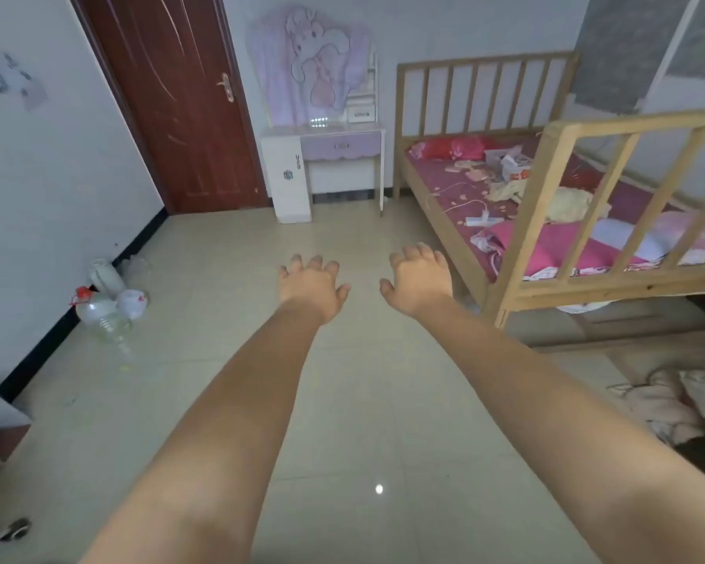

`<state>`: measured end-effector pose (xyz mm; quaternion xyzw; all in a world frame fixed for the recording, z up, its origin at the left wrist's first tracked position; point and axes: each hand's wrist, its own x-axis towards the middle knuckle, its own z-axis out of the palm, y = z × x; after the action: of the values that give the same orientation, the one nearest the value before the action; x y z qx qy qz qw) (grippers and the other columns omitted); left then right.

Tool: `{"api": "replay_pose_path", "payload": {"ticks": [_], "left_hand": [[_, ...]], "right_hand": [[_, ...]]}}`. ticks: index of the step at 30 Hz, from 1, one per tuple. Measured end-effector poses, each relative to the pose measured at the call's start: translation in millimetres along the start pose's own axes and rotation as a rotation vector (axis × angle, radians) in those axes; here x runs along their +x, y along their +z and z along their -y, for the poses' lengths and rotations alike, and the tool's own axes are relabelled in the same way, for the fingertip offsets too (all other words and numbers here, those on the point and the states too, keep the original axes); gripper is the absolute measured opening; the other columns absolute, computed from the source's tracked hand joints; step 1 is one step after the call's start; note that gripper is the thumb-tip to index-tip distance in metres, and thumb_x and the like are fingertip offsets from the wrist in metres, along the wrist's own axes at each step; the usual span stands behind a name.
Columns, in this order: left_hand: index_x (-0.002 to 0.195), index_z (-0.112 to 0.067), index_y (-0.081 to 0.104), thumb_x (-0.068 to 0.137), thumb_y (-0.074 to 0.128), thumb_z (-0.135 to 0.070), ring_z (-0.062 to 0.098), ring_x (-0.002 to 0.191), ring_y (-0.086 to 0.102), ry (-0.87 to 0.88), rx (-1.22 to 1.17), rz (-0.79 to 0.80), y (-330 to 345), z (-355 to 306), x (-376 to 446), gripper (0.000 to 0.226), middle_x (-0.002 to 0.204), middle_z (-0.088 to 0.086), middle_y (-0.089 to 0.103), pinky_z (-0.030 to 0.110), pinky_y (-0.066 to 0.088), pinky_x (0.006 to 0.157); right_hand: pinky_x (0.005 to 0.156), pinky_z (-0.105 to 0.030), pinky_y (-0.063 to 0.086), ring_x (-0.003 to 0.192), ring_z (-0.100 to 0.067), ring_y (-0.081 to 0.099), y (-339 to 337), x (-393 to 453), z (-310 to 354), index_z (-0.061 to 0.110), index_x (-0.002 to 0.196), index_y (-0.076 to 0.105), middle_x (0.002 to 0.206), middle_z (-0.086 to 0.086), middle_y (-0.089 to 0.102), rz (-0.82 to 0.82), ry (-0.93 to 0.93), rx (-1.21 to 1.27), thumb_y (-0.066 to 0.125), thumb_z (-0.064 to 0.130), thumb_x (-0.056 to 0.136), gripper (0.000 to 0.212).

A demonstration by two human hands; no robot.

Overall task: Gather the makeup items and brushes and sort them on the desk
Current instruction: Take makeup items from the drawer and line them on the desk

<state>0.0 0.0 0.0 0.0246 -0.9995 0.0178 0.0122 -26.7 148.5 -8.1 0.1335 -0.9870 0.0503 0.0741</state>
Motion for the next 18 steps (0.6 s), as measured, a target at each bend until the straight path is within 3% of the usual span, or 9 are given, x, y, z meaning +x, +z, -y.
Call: {"api": "replay_pose_path", "payload": {"ticks": [7,18], "left_hand": [[0.142,-0.022,0.026,0.097,0.028,-0.042,0.032,0.141,0.015,-0.026,-0.033,0.086,58.5,24.9,137.3,0.049,0.152,0.003,0.025,0.044,0.016,0.115],[0.144,-0.025,0.02,0.098,0.027,-0.041,0.03,0.143,0.01,-0.131,-0.044,0.139,53.6,65.8,434.5,0.05,0.153,0.001,0.021,0.043,0.013,0.116]], "right_hand": [[0.11,-0.041,0.023,0.132,-0.03,0.028,76.5,133.5,-16.7,0.007,0.127,0.044,0.133,-0.012,0.044,0.116,0.014,0.029,0.041,0.033,0.092,0.044],[0.107,-0.036,0.025,0.128,-0.027,0.035,117.8,442.1,-49.8,0.008,0.126,0.047,0.128,-0.01,0.05,0.123,-0.049,0.063,0.04,0.03,0.092,0.041]]}}
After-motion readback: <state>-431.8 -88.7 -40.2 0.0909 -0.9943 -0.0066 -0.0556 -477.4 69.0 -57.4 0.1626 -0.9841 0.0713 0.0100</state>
